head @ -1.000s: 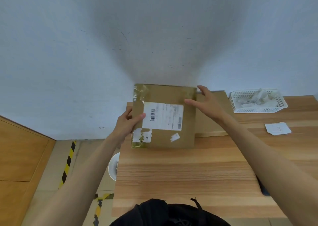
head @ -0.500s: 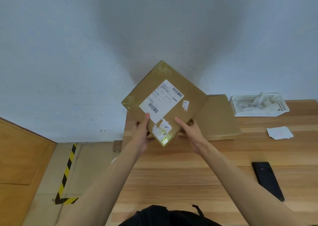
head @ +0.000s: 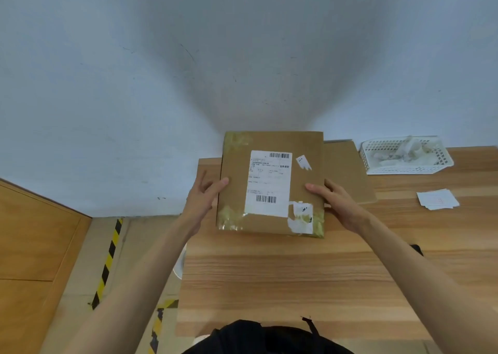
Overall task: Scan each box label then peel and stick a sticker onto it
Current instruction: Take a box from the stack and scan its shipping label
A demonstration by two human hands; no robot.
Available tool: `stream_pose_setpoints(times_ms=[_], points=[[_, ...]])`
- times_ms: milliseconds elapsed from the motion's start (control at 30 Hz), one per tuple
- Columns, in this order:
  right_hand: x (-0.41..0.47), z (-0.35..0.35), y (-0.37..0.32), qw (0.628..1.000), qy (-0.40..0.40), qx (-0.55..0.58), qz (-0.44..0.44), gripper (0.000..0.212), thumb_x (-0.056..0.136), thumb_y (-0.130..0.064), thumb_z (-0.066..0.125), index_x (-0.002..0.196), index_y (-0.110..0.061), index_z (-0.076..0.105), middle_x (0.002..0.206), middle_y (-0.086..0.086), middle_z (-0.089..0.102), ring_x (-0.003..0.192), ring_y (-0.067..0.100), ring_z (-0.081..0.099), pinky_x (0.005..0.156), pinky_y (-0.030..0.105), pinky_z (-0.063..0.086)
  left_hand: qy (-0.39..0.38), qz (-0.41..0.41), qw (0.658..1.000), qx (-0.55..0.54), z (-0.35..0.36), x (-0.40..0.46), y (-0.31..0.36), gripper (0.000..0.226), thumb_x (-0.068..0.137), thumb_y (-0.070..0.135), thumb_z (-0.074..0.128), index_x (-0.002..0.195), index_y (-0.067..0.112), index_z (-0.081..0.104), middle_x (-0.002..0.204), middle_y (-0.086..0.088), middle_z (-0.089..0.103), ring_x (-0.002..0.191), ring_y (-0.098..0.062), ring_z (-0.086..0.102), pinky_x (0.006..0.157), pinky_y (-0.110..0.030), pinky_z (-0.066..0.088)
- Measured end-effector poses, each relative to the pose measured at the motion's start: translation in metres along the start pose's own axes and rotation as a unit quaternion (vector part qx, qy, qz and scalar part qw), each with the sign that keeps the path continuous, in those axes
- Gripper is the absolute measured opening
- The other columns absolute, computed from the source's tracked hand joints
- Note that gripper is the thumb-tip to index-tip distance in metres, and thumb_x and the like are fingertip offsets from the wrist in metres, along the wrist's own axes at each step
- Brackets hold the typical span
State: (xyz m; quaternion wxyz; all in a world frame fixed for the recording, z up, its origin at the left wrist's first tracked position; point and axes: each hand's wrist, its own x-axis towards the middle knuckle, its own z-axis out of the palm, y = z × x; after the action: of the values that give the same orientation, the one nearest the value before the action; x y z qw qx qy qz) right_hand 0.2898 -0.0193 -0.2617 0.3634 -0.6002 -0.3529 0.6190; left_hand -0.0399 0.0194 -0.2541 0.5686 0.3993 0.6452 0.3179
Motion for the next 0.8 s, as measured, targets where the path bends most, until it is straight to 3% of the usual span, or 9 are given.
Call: stream_pose_setpoints(times_ms=[100, 167, 333, 400, 467, 567, 700, 800], points=[[-0.01, -0.005, 0.008, 1.0, -0.018, -0.015, 0.01, 0.047, 0.09, -0.038, 0.07, 0.134, -0.03, 0.056, 0.117, -0.009, 0.073, 0.102, 0.011, 0.072, 0.081, 0.027, 0.054, -0.07, 0.001, 0.998, 0.006, 0.014, -0.011, -0.011, 0.071, 0.083, 0.043, 0.08, 0.146, 0.04, 0.046, 0.127, 0.011, 0.069, 0.105, -0.007, 0.071, 0.08, -0.031, 0.06], [-0.017, -0.005, 0.017, 1.0, -0.004, -0.006, 0.012, 0.045, 0.09, -0.038, 0.071, 0.132, -0.031, 0.057, 0.114, -0.009, 0.074, 0.1, 0.011, 0.072, 0.08, 0.028, 0.054, -0.069, -0.001, 0.998, -0.01, 0.022, -0.016, -0.021, 0.066, 0.083, 0.036, 0.082, 0.142, 0.036, 0.051, 0.122, 0.009, 0.072, 0.1, -0.008, 0.073, 0.073, -0.027, 0.06], [-0.036, 0.0, 0.048, 0.999, 0.045, 0.002, 0.003, 0.047, 0.092, -0.034, 0.07, 0.135, -0.021, 0.058, 0.116, 0.002, 0.072, 0.098, 0.014, 0.073, 0.074, 0.025, 0.057, -0.057, -0.002, 0.998, -0.027, 0.032, -0.028, -0.049, 0.065, 0.083, 0.029, 0.084, 0.141, 0.028, 0.054, 0.12, 0.003, 0.072, 0.1, -0.007, 0.072, 0.073, -0.023, 0.059], [-0.044, 0.001, 0.061, 0.998, 0.061, 0.004, 0.01, 0.047, 0.092, -0.034, 0.07, 0.135, -0.02, 0.058, 0.119, 0.003, 0.071, 0.101, 0.016, 0.072, 0.08, 0.028, 0.058, -0.056, -0.012, 0.998, -0.026, 0.035, -0.033, -0.059, 0.067, 0.082, 0.031, 0.084, 0.141, 0.024, 0.053, 0.12, 0.003, 0.071, 0.099, -0.004, 0.072, 0.072, -0.02, 0.058], [-0.057, 0.002, 0.076, 0.997, 0.076, 0.006, 0.021, 0.046, 0.093, -0.035, 0.069, 0.135, -0.02, 0.058, 0.121, 0.005, 0.071, 0.103, 0.019, 0.072, 0.085, 0.032, 0.059, -0.066, -0.029, 0.997, -0.028, 0.038, -0.037, -0.072, 0.07, 0.079, 0.033, 0.086, 0.141, 0.022, 0.055, 0.121, 0.004, 0.072, 0.104, -0.009, 0.071, 0.076, -0.024, 0.06], [-0.078, -0.001, 0.093, 0.993, 0.109, 0.016, 0.034, 0.038, 0.096, -0.03, 0.067, 0.132, -0.022, 0.06, 0.12, 0.004, 0.072, 0.101, 0.018, 0.072, 0.078, 0.028, 0.059, -0.078, -0.045, 0.996, -0.018, 0.048, -0.045, -0.092, 0.07, 0.076, 0.035, 0.088, 0.139, 0.022, 0.058, 0.122, 0.002, 0.072, 0.11, -0.015, 0.069, 0.088, -0.035, 0.061], [-0.099, -0.016, 0.109, 0.988, 0.137, 0.055, 0.054, 0.038, 0.098, -0.022, 0.063, 0.136, -0.016, 0.057, 0.121, 0.006, 0.07, 0.095, 0.016, 0.074, 0.068, 0.024, 0.059, -0.107, -0.052, 0.993, 0.0, 0.076, -0.05, -0.107, 0.068, 0.079, 0.035, 0.086, 0.139, 0.021, 0.057, 0.123, 0.002, 0.07, 0.11, -0.014, 0.068, 0.086, -0.032, 0.06], [-0.107, -0.036, 0.121, 0.984, 0.151, 0.063, 0.068, 0.04, 0.1, -0.021, 0.061, 0.139, -0.013, 0.054, 0.123, 0.007, 0.069, 0.09, 0.013, 0.074, 0.066, 0.023, 0.059, -0.14, -0.065, 0.988, 0.021, 0.099, -0.049, -0.116, 0.079, 0.074, 0.04, 0.089, 0.142, 0.022, 0.053, 0.128, 0.002, 0.068, 0.115, -0.015, 0.066, 0.092, -0.037, 0.059]])
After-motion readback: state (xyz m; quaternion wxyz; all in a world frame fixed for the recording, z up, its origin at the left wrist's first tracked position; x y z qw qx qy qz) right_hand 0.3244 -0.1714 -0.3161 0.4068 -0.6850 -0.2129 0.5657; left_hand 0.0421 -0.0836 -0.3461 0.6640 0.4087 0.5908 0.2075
